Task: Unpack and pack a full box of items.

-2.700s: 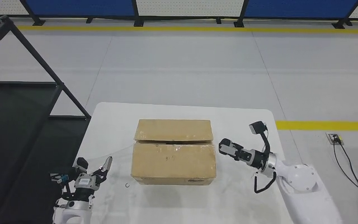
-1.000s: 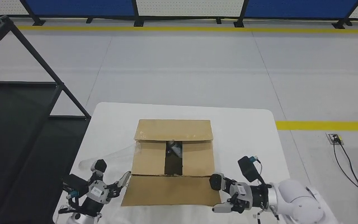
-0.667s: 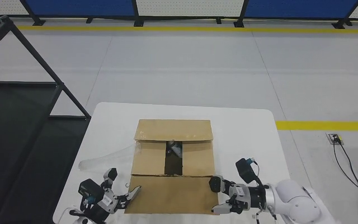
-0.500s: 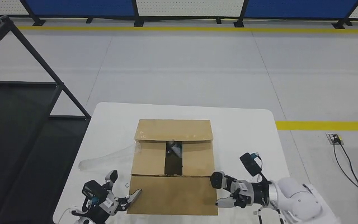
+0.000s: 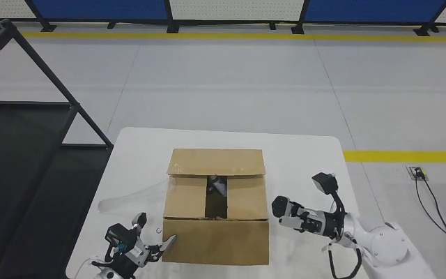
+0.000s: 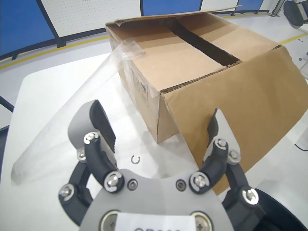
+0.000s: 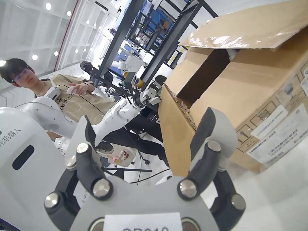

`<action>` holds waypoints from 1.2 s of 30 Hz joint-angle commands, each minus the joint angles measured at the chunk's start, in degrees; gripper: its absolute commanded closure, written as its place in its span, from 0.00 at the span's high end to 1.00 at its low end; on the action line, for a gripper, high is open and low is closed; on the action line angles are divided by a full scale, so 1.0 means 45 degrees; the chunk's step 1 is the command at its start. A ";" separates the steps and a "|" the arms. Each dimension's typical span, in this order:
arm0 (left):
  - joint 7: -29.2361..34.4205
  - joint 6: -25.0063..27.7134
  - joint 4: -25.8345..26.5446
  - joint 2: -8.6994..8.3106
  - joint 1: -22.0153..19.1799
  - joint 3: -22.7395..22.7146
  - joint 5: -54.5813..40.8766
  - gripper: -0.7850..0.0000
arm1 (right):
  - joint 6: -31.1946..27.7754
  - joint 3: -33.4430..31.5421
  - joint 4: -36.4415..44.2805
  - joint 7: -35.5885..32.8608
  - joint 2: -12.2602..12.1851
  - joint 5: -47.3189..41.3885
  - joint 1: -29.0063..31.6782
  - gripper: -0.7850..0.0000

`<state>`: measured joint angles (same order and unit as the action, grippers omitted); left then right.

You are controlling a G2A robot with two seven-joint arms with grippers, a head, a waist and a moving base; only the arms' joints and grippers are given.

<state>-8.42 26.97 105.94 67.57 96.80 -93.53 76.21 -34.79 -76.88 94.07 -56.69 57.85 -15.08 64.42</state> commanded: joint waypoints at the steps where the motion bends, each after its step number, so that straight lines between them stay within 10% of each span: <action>1: 0.0000 0.0000 0.0000 0.0000 0.0000 0.0000 0.0000 1.00 | 0.0375 0.0208 0.0228 0.0177 0.0026 -0.0066 0.0071 1.00; 13: -0.0019 -0.0272 -0.0078 0.0000 -0.0102 0.0168 -0.0030 1.00 | 0.4987 0.2596 -0.1859 0.1422 0.0659 -0.1711 -0.2984 1.00; 36: -0.0019 -0.0272 -0.0078 0.0000 -0.0102 0.0168 -0.0030 1.00 | 0.5223 0.4137 -0.3123 0.4613 0.1594 -0.1213 -0.5257 1.00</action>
<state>-8.51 25.75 105.59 67.57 96.35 -92.77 76.08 -11.58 -58.51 79.90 -36.89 64.84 -20.82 41.29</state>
